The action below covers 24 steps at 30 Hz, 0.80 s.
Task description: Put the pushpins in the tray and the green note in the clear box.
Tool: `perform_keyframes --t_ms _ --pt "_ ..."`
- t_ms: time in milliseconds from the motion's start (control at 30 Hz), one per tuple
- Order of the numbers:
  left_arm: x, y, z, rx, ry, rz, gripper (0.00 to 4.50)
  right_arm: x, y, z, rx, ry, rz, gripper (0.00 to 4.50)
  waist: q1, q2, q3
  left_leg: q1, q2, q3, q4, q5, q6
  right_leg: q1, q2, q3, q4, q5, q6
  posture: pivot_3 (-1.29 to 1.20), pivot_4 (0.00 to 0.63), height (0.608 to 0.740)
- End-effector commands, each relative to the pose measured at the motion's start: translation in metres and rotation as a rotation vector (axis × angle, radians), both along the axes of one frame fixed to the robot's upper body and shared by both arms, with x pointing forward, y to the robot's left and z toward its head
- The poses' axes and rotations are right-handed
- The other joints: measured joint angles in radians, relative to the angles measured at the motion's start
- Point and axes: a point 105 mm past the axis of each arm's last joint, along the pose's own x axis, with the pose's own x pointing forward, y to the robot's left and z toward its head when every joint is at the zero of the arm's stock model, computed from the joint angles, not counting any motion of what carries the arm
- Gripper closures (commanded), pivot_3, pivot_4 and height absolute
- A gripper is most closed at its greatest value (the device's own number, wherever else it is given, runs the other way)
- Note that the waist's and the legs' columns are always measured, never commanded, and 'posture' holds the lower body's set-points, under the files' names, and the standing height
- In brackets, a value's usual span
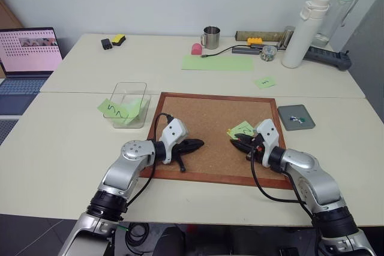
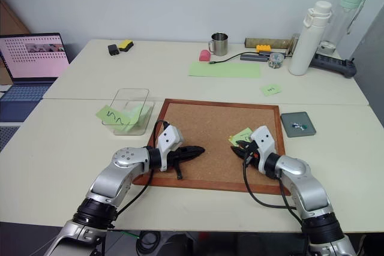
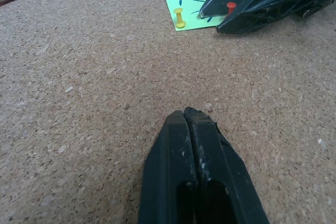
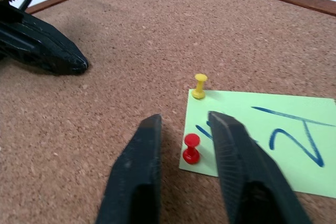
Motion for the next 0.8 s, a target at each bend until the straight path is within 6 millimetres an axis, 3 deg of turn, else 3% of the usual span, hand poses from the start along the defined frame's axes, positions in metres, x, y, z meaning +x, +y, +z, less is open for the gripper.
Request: perform_keyframes --t_ms 33,167,433,667,733,800 --pt "0.0 0.001 0.003 0.006 -0.017 0.006 4.5 0.002 0.001 0.015 0.044 -0.05 -0.002 4.38 0.0 0.0 0.0 0.0 0.0 0.0 0.0 0.0 0.0 0.0 0.0 0.0 0.0 0.0 0.0 0.0 0.15 0.74" --pt "0.001 0.0 0.003 0.006 -0.018 0.006 4.5 0.005 0.001 0.019 0.064 -0.065 -0.013 4.46 0.0 0.0 0.0 0.0 0.0 0.0 0.0 0.0 0.0 0.0 0.0 0.0 0.0 0.0 0.0 0.0 0.15 0.74" --pt "-0.001 0.0 0.001 0.008 -0.004 0.0 4.5 -0.002 0.007 0.057 0.142 -0.166 0.028 4.46 0.0 0.0 0.0 0.0 0.0 0.0 0.0 0.0 0.0 0.0 0.0 0.0 0.0 0.0 0.0 0.0 0.15 0.74" --pt "-0.005 -0.001 -0.002 0.008 0.01 -0.012 4.5 -0.002 0.0 0.07 0.173 -0.175 -0.003 4.46 0.0 0.0 0.0 0.0 0.0 0.0 0.0 0.0 0.0 0.0 0.0 0.0 0.0 0.0 0.0 0.0 0.15 0.74" --pt "-0.006 -0.001 -0.002 0.008 0.011 -0.013 4.5 0.006 -0.013 0.074 0.187 -0.182 -0.072 4.46 0.0 0.0 0.0 0.0 0.0 0.0 0.0 0.0 0.0 0.0 0.0 0.0 0.0 0.0 0.0 0.0 0.15 0.74" --pt "-0.006 -0.001 -0.003 0.009 0.012 -0.015 4.5 0.023 -0.04 0.077 0.181 -0.197 -0.214 4.46 0.0 0.0 0.0 0.0 0.0 0.0 0.0 0.0 0.0 0.0 0.0 0.0 0.0 0.0 0.0 0.0 0.15 0.74"
